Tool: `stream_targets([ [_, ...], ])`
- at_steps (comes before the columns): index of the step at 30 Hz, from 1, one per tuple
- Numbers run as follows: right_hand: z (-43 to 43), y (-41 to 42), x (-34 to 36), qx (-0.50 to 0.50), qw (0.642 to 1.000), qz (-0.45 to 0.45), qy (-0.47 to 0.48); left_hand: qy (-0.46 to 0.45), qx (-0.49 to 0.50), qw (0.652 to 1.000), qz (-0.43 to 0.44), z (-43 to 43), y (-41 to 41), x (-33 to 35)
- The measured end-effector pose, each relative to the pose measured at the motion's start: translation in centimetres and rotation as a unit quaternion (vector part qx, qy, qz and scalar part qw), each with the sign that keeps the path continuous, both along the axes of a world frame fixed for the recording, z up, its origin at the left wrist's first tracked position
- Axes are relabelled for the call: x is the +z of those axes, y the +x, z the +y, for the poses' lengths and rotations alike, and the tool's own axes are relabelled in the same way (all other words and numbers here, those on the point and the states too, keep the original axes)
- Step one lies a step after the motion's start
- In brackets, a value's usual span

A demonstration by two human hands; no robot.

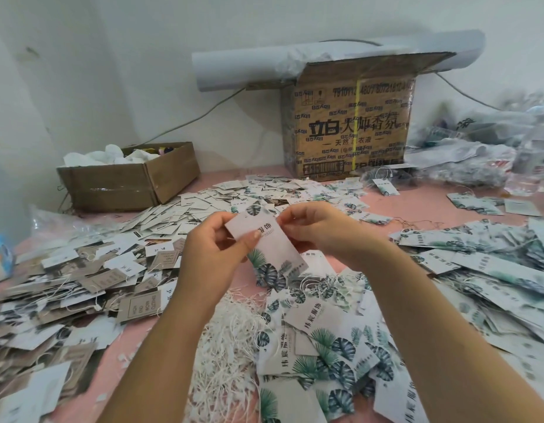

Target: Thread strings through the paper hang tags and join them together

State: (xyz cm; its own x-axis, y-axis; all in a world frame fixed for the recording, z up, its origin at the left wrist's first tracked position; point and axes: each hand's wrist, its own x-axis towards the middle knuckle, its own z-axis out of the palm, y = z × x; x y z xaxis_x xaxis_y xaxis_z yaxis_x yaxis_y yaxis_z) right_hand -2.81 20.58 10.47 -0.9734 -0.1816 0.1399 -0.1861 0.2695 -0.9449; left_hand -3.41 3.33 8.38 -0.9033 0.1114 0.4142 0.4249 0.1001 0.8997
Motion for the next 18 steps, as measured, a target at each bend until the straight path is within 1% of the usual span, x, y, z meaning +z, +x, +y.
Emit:
stream_targets([
  [4, -0.1, 0.2, 0.1, 0.074, 0.997, -0.027, -0.015, -0.003, 0.031, 0.999, -0.006, -0.1, -0.3, -0.3],
  [7, 0.1, 0.3, 0.0, 0.087, 0.995, -0.031, 0.038, -0.011, 0.032, 0.999, -0.006, 0.1, -0.4, -0.5],
  [9, 0.2, 0.1, -0.1, 0.076, 0.994, -0.046, 0.059, -0.036, 0.03, 0.999, -0.015, 0.2, -0.5, -0.7],
  [12, 0.9, 0.2, 0.0, 0.055, 0.991, -0.071, 0.103, -0.112, -0.01, 0.992, -0.049, 0.0, -0.5, -1.0],
  [14, 1.7, 0.3, 0.1, 0.03, 0.979, -0.08, 0.185, -0.18, -0.013, 0.981, -0.067, -0.3, -0.6, -1.2],
  [16, 2.6, 0.4, 0.2, 0.019, 0.956, -0.091, 0.277, -0.263, -0.003, 0.963, -0.056, -0.8, -0.9, -1.4],
  [18, 3.3, 0.4, 0.1, 0.019, 0.938, -0.122, 0.322, -0.344, -0.047, 0.937, -0.045, -1.2, -1.0, -1.5],
])
